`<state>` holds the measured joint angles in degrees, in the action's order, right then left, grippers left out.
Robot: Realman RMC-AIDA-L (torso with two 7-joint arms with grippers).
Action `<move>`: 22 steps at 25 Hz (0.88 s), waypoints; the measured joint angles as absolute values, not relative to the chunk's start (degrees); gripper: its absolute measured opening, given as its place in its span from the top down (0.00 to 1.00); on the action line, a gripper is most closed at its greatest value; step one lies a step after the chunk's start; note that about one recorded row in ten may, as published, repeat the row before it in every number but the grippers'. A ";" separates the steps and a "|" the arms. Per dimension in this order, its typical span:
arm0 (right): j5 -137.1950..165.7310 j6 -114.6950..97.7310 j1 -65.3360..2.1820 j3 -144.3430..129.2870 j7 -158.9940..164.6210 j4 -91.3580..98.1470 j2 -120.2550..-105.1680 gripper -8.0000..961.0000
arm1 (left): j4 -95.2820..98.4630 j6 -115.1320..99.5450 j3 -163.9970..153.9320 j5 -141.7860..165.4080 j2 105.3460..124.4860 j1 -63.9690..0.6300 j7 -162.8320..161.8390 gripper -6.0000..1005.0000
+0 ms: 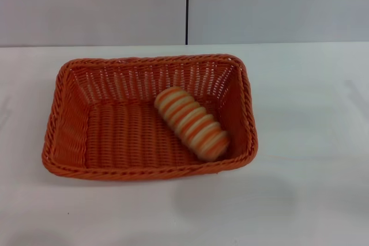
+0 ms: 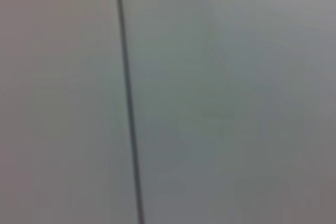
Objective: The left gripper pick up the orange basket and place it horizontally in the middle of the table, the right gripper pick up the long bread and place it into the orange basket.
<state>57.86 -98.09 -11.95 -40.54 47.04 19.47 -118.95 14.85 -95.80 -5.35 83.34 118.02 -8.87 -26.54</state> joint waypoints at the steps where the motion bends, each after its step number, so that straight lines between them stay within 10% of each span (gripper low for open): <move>1: 56.92 -98.24 -11.93 -39.17 44.63 16.47 -118.95 0.24 | 12.19 -95.79 -2.21 83.34 118.08 -7.81 -23.93 0.19; 22: 55.06 -98.12 -14.10 -30.67 28.14 1.50 -119.09 0.24 | 5.05 -94.41 1.65 83.45 118.41 -4.52 -21.22 0.19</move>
<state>55.06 -98.12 -14.10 -30.67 28.14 1.50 -119.09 5.05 -94.41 1.65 83.45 118.41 -4.52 -21.22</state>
